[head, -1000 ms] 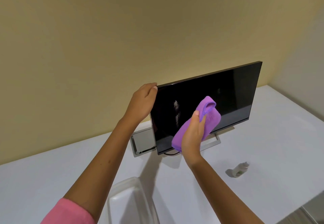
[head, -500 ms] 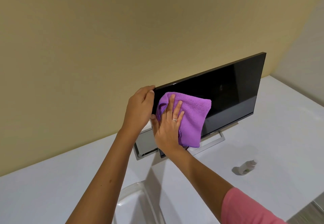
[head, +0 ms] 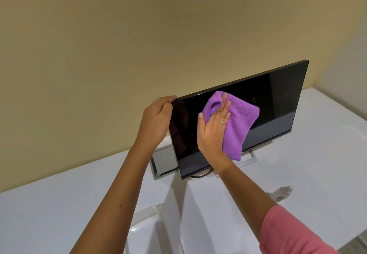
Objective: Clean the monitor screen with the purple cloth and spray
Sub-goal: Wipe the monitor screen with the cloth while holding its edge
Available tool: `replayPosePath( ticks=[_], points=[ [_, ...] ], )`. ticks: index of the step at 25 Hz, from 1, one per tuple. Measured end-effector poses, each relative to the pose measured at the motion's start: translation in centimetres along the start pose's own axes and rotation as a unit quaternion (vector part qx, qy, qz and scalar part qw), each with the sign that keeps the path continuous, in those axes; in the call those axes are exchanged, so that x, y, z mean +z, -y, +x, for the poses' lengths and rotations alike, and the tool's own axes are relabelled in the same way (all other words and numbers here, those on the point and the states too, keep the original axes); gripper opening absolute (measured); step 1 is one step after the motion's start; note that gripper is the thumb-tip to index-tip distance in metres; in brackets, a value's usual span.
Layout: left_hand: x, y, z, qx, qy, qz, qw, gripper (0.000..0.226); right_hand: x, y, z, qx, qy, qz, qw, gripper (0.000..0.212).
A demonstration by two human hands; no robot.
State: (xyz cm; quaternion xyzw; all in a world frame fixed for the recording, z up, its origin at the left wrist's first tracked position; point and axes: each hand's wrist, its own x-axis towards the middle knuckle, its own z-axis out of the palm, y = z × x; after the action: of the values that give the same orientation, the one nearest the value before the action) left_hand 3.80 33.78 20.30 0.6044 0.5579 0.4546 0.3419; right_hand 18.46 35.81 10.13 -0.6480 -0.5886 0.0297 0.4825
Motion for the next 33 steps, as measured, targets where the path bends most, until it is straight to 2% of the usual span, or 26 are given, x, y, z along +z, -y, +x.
replayPosePath(
  ticks=[4,6,8,11,15,20,25,29,33],
  points=[
    [0.0,0.4,-0.1,-0.009,0.003,-0.019,1.0,0.05,0.5,1.5,-0.8,-0.026,-0.012,-0.008,1.0,0.076],
    [0.0,0.5,0.0,-0.021,0.009,-0.031,0.999,0.048,1.3,2.8,-1.7,-0.05,-0.001,-0.024,0.998,0.079],
    [0.0,0.4,0.5,-0.052,0.008,-0.043,0.998,0.037,2.1,4.0,-2.7,-0.105,0.022,-0.046,0.993,0.079],
    [-0.2,0.2,1.5,-0.094,0.003,-0.004,0.996,0.039,3.1,5.1,-4.1,-0.196,0.052,-0.038,0.978,0.069],
    [-0.2,0.6,2.4,-0.112,0.005,-0.001,0.994,0.039,2.9,5.3,-4.2,-0.23,0.06,-0.046,0.97,0.068],
    [-0.2,0.4,3.0,-0.164,-0.015,-0.036,0.986,0.041,2.5,5.1,-3.9,-0.228,0.066,-0.063,0.969,0.067],
    [-0.2,0.2,2.4,-0.138,-0.016,-0.052,0.989,0.043,2.1,4.5,-3.3,-0.207,0.063,-0.084,0.973,0.07],
    [-0.3,0.2,1.6,-0.114,-0.002,-0.07,0.991,0.044,1.2,2.4,-1.3,-0.147,0.038,-0.1,0.983,0.075],
    [-0.2,0.3,1.9,-0.135,-0.008,-0.069,0.988,0.045,0.0,0.5,0.2,-0.071,0.005,-0.04,0.997,0.076]
  ],
)
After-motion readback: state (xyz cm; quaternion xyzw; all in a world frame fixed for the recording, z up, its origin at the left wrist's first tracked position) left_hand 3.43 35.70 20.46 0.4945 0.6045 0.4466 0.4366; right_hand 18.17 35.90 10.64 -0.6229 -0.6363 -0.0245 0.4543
